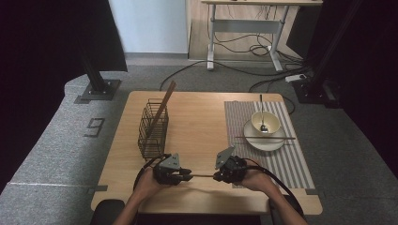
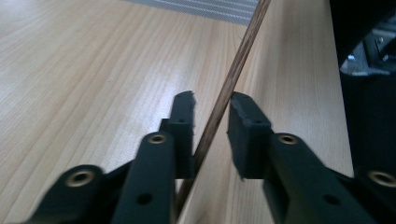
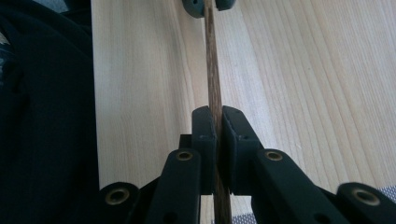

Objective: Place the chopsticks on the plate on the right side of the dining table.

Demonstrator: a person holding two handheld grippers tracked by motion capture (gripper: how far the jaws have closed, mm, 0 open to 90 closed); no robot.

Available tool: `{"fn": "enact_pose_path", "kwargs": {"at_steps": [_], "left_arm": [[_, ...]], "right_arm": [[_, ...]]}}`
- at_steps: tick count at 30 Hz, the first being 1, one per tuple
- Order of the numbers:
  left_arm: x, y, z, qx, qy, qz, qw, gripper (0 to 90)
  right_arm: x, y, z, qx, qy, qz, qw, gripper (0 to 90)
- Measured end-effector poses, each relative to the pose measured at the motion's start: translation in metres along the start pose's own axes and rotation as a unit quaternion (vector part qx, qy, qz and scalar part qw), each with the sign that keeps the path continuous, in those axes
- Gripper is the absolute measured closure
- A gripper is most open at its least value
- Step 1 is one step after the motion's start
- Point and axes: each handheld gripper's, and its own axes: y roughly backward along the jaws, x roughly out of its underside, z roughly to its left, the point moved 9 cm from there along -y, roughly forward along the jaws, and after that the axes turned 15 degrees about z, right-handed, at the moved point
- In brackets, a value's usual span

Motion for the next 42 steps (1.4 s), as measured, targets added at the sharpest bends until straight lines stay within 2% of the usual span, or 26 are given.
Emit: {"fn": "enact_pose_path", "kwargs": {"at_steps": [6,10,13,16,19,33,37,42], "left_arm": [[-0.003,0.0,0.004,-0.025,0.008,-0.015,0.9995,48.2],[-0.005,-0.001,0.009,-0.04,0.024,-0.026,0.9986,32.7],[-0.008,-0.001,0.011,-0.051,0.037,-0.034,0.9974,17.4],[-0.009,-0.002,0.012,-0.066,0.046,-0.034,0.9962,12.4],[-0.008,-0.004,0.013,-0.075,0.053,-0.031,0.9953,0.3],[-0.004,-0.001,0.021,-0.096,0.09,-0.05,0.9901,0.0],[-0.003,-0.004,0.021,-0.097,0.094,-0.044,0.9898,0.0],[0.001,-0.013,0.02,-0.097,0.094,-0.021,0.9905,0.0]], "right_arm": [[0.004,0.002,-0.005,0.011,-0.009,-0.001,0.9999,83.2],[0.007,0.005,-0.008,0.018,-0.017,-0.004,0.9997,83.1],[0.01,0.006,-0.01,0.022,-0.024,-0.005,0.9994,83.0],[0.014,0.006,-0.013,0.027,-0.031,-0.006,0.9991,83.1],[0.017,0.008,-0.015,0.032,-0.04,-0.008,0.9986,83.1],[0.035,0.01,-0.027,0.045,-0.073,-0.009,0.9963,83.1],[0.042,0.012,-0.031,0.05,-0.085,-0.009,0.9951,83.1],[0.051,0.014,-0.037,0.054,-0.103,-0.01,0.9931,83.0]]}}
